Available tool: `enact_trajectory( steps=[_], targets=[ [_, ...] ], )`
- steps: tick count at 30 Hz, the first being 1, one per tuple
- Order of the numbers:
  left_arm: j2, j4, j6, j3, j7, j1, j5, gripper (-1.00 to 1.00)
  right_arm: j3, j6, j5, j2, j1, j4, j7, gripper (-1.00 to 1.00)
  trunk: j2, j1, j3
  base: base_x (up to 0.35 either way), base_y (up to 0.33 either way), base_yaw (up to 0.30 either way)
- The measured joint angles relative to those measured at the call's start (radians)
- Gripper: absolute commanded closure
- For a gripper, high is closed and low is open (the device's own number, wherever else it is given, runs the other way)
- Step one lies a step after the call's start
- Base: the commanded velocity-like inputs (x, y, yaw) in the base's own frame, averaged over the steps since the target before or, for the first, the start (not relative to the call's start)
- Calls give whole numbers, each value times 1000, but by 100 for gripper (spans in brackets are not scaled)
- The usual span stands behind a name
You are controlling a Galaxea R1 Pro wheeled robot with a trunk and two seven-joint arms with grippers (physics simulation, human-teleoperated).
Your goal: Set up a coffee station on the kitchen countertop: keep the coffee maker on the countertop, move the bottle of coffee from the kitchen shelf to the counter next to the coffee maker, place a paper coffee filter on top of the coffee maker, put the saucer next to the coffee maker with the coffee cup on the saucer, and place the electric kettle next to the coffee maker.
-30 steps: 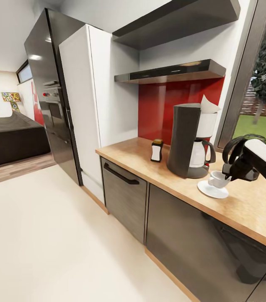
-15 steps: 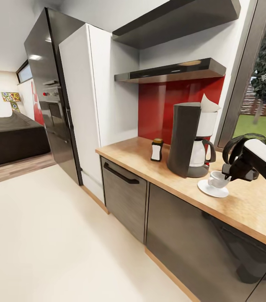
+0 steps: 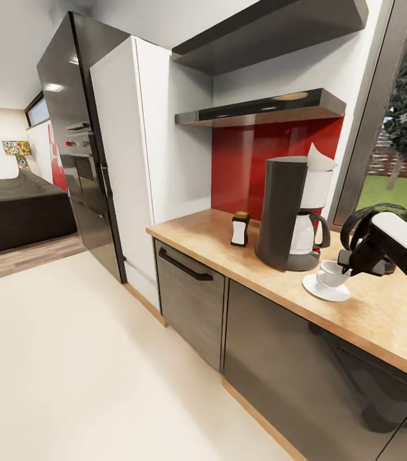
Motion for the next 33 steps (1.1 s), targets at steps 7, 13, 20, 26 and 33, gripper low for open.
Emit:
enact_trajectory(
  steps=[7, 13, 20, 26, 33],
  targets=[
    [0, 0, 0, 0, 0, 0, 0, -100, 0, 0, 0, 1, 0, 0, 0, 100, -28, 15, -13, 0, 0, 0],
    [0, 0, 0, 0, 0, 0, 0, -100, 0, 0, -1, 10, 0, 0, 0, 100, -28, 15, -13, 0, 0, 0],
    [0, 0, 0, 0, 0, 0, 0, -100, 0, 0, 0, 13, 0, 0, 0, 100, -49, 27, -22, 0, 0, 0],
    [0, 0, 0, 0, 0, 0, 0, -100, 0, 0, 0, 13, 0, 0, 0, 100, -49, 27, -22, 0, 0, 0],
    [0, 0, 0, 0, 0, 0, 0, -100, 0, 0, 0, 13, 0, 0, 0, 100, -56, 31, -25, 0, 0, 0]
  ],
)
